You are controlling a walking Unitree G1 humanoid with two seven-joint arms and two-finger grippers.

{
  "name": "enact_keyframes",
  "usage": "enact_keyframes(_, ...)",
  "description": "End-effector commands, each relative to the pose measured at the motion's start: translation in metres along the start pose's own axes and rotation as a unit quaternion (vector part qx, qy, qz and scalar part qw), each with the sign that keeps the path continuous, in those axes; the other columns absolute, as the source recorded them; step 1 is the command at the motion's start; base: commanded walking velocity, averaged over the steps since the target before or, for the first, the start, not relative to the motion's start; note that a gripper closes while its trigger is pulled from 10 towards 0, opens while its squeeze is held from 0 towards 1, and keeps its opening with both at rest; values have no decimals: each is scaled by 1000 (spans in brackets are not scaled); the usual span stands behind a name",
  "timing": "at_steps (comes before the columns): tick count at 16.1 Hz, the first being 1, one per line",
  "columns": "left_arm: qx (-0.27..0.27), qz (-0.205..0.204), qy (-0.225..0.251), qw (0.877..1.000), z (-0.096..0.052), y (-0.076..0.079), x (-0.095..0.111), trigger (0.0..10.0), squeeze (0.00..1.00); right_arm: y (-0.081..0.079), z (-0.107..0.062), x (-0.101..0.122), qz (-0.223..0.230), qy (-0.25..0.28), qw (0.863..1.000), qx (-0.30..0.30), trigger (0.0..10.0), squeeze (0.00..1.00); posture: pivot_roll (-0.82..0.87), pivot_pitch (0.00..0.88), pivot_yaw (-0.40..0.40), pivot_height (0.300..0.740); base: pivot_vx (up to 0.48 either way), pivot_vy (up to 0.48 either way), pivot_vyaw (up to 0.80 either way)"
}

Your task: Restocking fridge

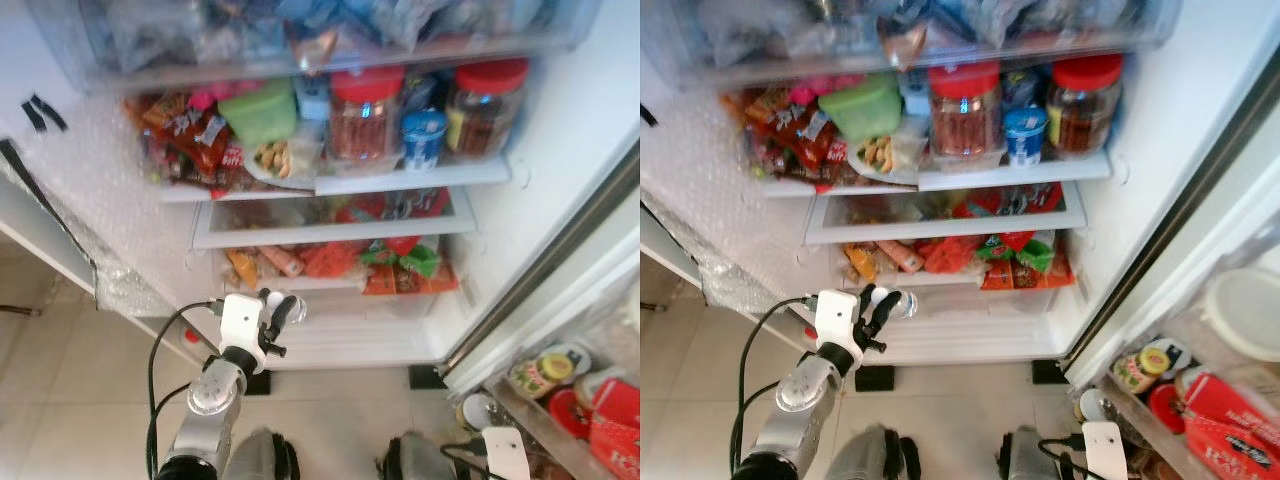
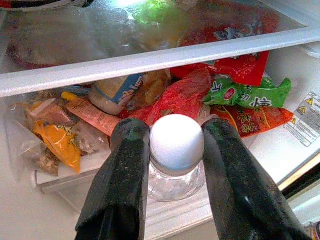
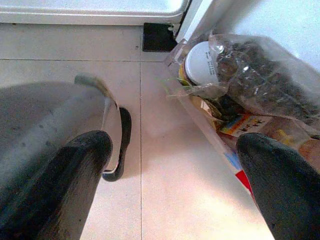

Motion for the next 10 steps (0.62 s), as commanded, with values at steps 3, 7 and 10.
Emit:
enact_keyframes(3,14,1,6,1000,0,-4,4,10000,0,-1,-3,-12,13,-13,1000,1,10000,0,-87,182,97,610,0,0,0)
enact_keyframes(7,15,13,22,1000,3,-5,14,10000,0,-2,-3,-11,14,-11,1000,3,10000,0,-87,184,97,610,0,0,0)
enact_keyframes(10,1,64,72,995,12,-1,42,10000,0,-2,-3,-9,18,-5,1000,5,10000,0,-88,183,96,610,0,0,0)
Point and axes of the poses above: a point about 5 cm out from each wrist's last joint towards the gripper, its own z axis pointing out of the wrist towards the gripper, its own x axis along the axis of the wrist's last joint, y = z × x, the point moved 4 cm from there along z, pointing out of the wrist towards the gripper, and after that the axes turned 3 degrees about z, right-handed, at the moved point
